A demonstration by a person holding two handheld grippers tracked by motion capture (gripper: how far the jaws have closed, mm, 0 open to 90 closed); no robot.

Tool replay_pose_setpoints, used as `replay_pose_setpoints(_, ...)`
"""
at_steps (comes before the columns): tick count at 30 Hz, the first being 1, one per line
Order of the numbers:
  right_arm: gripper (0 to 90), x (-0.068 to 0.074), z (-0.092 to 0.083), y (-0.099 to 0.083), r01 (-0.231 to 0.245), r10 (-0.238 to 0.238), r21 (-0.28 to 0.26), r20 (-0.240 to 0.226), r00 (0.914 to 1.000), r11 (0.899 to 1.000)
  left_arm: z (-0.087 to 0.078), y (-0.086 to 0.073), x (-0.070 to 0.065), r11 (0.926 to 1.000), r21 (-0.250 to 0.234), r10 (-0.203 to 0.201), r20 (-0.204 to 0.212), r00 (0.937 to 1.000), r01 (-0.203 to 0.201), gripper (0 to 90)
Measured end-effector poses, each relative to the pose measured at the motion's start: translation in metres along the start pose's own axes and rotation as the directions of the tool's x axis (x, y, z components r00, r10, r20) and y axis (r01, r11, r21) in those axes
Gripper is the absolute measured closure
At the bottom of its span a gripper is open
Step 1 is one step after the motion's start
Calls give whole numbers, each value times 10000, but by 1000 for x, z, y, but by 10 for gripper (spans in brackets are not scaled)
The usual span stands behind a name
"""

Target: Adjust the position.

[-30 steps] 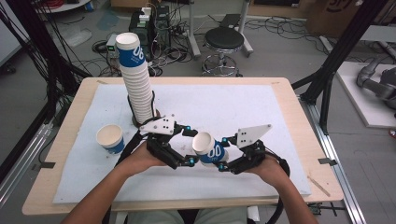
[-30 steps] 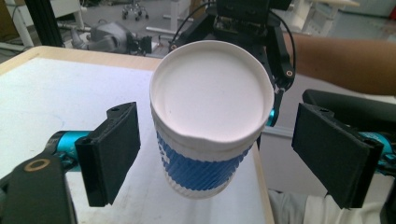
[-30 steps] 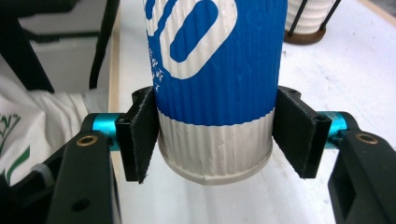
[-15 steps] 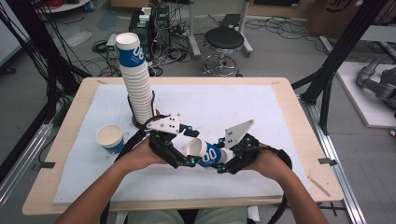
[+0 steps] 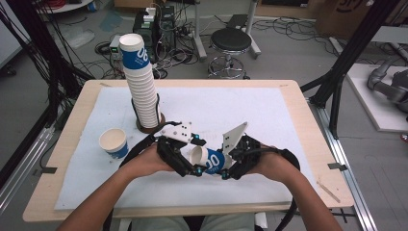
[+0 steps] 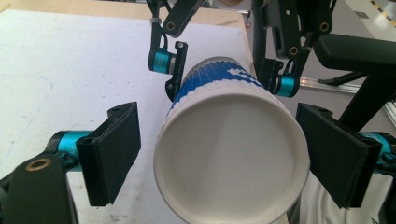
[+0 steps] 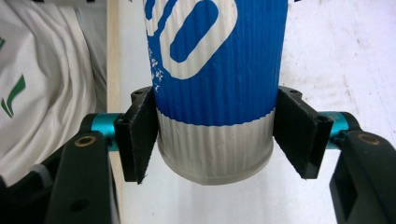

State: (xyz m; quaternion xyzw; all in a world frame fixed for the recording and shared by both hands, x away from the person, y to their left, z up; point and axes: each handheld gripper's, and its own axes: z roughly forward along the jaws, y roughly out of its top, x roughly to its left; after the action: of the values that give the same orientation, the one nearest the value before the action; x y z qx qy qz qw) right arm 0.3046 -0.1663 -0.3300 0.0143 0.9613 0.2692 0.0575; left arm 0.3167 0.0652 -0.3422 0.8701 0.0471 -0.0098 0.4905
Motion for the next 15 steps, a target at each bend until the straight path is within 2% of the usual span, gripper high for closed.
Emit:
replay_pose_setpoints(6,352,0,-1,6,97,-94,586,-55,9999,9982,0,-1,2,9997,227,-112,63,9999,111,183)
replay_pose_setpoints(12,352,-1,-2,8,176,-171,797,-63,9998,9967,1,-2,2,9993,366,-92,441,9990,76,280)
replay_pose_setpoints(15,352,0,-2,8,221,-216,844,-78,9997,9962,2,-2,2,9989,466,31,445,9990,-52,298)
